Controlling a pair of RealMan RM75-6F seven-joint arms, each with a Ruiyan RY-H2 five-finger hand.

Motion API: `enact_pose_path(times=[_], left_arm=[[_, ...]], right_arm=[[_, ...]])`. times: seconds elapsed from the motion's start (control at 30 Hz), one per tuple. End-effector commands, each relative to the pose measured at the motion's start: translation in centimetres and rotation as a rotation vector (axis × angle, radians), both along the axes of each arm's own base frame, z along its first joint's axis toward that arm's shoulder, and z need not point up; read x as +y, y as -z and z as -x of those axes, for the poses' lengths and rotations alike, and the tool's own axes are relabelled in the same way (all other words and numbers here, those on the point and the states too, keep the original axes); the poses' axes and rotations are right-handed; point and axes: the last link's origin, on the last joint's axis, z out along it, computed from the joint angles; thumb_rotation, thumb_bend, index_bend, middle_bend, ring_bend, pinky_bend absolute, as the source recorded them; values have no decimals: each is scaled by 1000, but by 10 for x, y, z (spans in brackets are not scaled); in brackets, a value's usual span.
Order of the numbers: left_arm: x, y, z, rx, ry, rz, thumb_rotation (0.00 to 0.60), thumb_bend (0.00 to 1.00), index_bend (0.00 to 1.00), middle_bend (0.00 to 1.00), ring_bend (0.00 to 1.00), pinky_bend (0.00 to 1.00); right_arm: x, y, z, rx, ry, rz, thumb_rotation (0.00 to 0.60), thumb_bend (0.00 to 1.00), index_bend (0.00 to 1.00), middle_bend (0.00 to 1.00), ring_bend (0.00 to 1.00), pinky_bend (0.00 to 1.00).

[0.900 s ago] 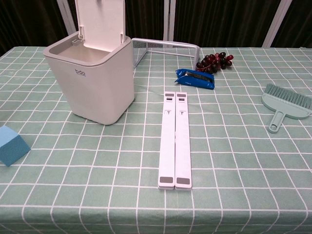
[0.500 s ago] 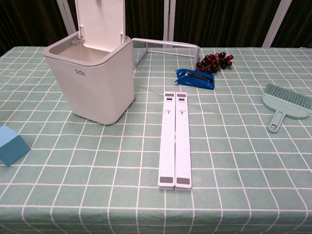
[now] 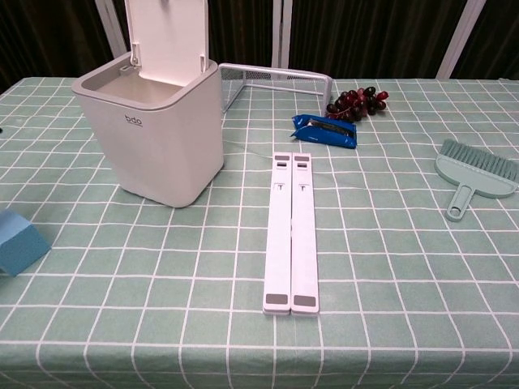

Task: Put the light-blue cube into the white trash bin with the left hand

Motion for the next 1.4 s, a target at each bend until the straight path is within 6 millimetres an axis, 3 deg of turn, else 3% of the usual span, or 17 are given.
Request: enact_pose_path(times=[0.03,0.5,0.73,1.0,1.27,1.4], left_arm=[[9,12,-4,7,14,46,600,0,68,118,83,170],[28,39,17,59,-76,150,600,0,85,135,96,292],[28,49,19,60,-59,153,600,5,218,269,239,454],[35,61,11,41,-26,133,600,122,356,391,363,569],[36,59,11,49,-25,100,600,253,490,522,509,707],[36,52,6,53,0,71,600,282,515,544,533,728]], right_arm=[[0,0,0,3,-1,-2,600,227,0,0,0,0],[3,-1,7,7,21,-2,600,228,0,0,0,0],[4,1,8,4,25,-8,600,228,0,0,0,0],[4,0,10,6,33,-5,600,227,0,0,0,0],[5,0,13,4,42,-6,600,229,0,0,0,0],[5,-1,13,4,42,-3,600,229,0,0,0,0]])
